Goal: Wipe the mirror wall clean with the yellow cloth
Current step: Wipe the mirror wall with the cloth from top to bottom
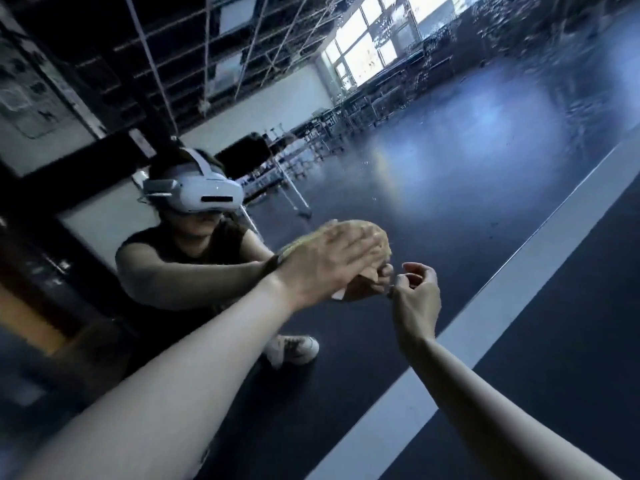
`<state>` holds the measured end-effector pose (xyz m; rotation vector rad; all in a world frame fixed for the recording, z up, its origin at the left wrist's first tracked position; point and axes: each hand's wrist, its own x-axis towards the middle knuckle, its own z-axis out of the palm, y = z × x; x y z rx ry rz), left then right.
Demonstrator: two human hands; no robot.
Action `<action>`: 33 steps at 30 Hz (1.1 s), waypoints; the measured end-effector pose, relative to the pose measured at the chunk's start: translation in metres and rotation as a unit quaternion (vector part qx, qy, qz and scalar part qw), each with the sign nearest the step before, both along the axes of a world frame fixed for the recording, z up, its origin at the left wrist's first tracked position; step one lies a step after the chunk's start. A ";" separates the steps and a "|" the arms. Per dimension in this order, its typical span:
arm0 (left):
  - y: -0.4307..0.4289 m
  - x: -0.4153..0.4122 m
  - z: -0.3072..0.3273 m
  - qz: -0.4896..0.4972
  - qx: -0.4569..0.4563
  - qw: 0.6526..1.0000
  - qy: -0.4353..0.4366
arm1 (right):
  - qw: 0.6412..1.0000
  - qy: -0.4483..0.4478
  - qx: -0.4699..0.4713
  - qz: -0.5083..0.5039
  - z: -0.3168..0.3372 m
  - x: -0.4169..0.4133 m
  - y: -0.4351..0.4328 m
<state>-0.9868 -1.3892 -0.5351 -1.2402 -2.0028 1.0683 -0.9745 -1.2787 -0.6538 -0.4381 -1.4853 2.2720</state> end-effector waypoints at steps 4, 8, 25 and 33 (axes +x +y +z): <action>0.028 -0.028 0.121 0.016 0.205 0.968 0.145 | 0.997 0.055 0.040 -0.024 0.042 -0.018 0.011; 0.052 -0.034 0.165 0.051 0.277 0.949 0.139 | 0.990 0.104 0.073 -0.065 0.085 -0.037 0.025; 0.074 -0.025 0.197 -0.039 0.429 0.902 0.025 | 0.844 0.429 0.309 -0.095 0.262 -0.081 0.066; 0.095 -0.054 0.109 -0.033 0.340 0.940 -0.003 | 0.883 0.353 0.258 -0.172 0.165 -0.093 0.081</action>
